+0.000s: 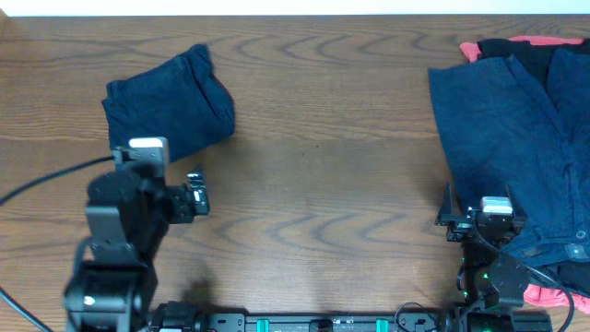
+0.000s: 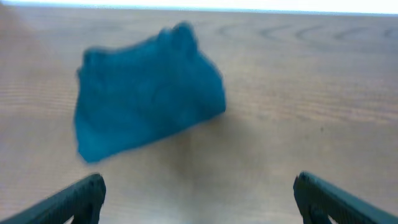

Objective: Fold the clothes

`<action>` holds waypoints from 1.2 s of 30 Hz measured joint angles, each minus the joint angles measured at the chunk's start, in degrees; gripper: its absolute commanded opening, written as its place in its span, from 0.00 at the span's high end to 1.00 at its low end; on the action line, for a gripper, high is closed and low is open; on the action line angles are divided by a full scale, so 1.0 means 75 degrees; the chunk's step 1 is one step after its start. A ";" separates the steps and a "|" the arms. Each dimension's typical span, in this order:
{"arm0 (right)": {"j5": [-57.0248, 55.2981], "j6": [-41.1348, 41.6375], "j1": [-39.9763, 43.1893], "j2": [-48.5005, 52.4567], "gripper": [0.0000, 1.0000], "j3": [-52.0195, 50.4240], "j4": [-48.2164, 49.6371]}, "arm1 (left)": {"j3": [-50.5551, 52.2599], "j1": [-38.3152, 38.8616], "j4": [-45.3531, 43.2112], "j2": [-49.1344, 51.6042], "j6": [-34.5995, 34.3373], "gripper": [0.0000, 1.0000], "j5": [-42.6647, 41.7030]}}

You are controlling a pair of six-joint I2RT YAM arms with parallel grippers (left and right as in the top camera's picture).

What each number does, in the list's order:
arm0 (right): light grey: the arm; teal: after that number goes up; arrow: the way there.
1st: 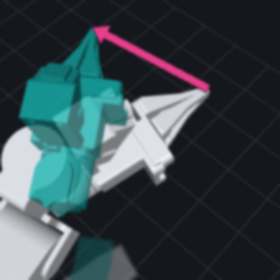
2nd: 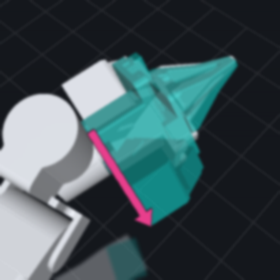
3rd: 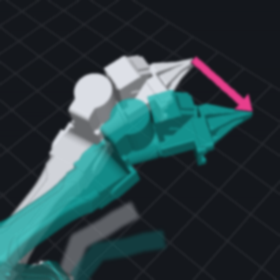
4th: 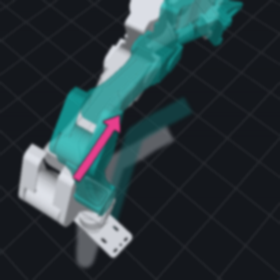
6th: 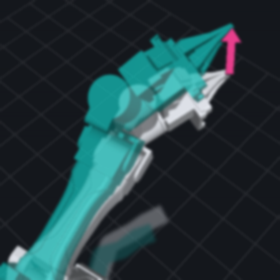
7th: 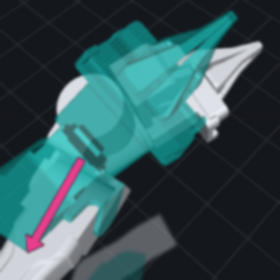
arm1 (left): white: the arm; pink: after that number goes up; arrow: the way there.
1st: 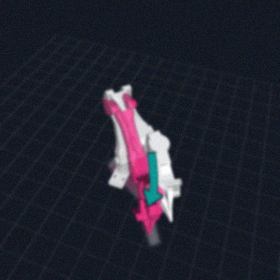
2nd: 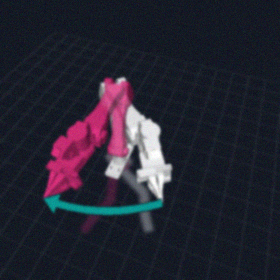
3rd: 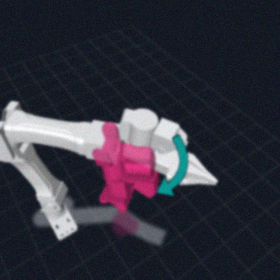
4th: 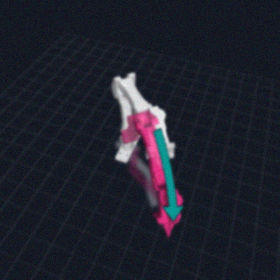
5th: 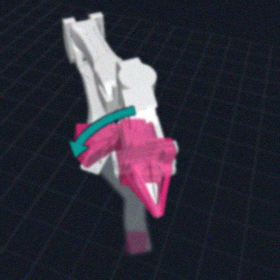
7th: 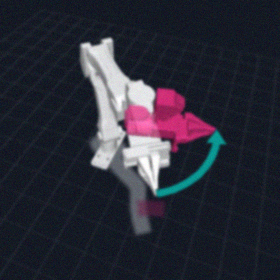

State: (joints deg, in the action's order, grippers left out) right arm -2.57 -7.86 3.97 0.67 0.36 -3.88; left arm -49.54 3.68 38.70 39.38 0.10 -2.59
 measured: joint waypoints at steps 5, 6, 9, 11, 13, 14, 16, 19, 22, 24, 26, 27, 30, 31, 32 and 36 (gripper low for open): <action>0.0000 0.0000 0.0000 0.0000 0.01 0.0000 0.0006 | 0.1807 0.0236 -0.1862 -0.1148 0.0128 0.02 -0.0003; 0.0000 0.0000 0.0000 0.0000 0.01 0.0000 0.0003 | 0.2028 0.0239 -0.2063 -0.1294 0.0146 0.02 -0.0009; 0.0000 0.0000 0.0000 0.0000 0.01 0.0000 0.0006 | 0.2873 0.0248 -0.2926 -0.1938 0.0175 0.02 -0.0032; 0.0000 0.0000 0.0000 0.0000 0.01 0.0000 0.0006 | 0.3407 0.0248 -0.3547 -0.2366 0.0192 0.02 -0.0058; 0.0000 -0.0003 0.0000 0.0000 0.01 0.0000 0.0006 | 0.3963 0.0254 -0.4191 -0.2850 0.0195 0.02 -0.0064; 0.0000 -0.0003 0.0000 0.0000 0.01 0.0000 0.0003 | 0.4167 0.0254 -0.4374 -0.3037 0.0192 0.02 -0.0070; 0.0000 -0.0003 0.0000 0.0000 0.01 0.0000 0.0006 | 0.4602 0.0262 -0.4774 -0.3448 0.0192 0.02 -0.0087; 0.0000 -0.0006 0.0000 0.0000 0.01 0.0000 0.0003 | 0.5219 0.0268 -0.5234 -0.4135 0.0192 0.02 -0.0131; 0.0003 -0.0015 0.0000 0.0000 0.01 0.0000 0.0006 | 0.5657 0.0268 -0.5525 -0.4683 0.0192 0.02 -0.0181; 0.0000 -0.0017 0.0000 0.0000 0.01 0.0000 0.0003 | 0.5910 0.0268 -0.5767 -0.5004 0.0192 0.02 -0.0201; 0.0003 -0.0017 0.0000 0.0000 0.01 0.0000 0.0006 | 0.6111 0.0268 -0.6146 -0.5135 0.0195 0.02 -0.0207; 0.0003 -0.0017 0.0000 0.0000 0.01 0.0000 0.0003 | 0.6175 0.0268 -0.6347 -0.5147 0.0204 0.02 -0.0207; 0.0000 -0.0017 0.0000 0.0000 0.01 0.0000 0.0003 | 0.6408 0.0268 -0.7192 -0.5155 0.0350 0.02 -0.0210; 0.0003 -0.0017 0.0000 0.0000 0.01 0.0000 0.0003 | 0.6464 0.0268 -0.7428 -0.5167 0.0428 0.02 -0.0210; 0.0000 -0.0017 0.0000 0.0000 0.01 0.0000 0.0006 | 0.6505 0.0268 -0.7632 -0.5167 0.0551 0.02 -0.0219; 0.0003 -0.0017 0.0000 0.0000 0.01 0.0000 0.0003 | 0.6522 0.0268 -0.7930 -0.5167 0.1055 0.02 -0.0227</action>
State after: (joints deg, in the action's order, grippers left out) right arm -2.55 -7.99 3.97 0.67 0.36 -3.86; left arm -0.62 5.69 -20.78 0.62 8.01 -4.29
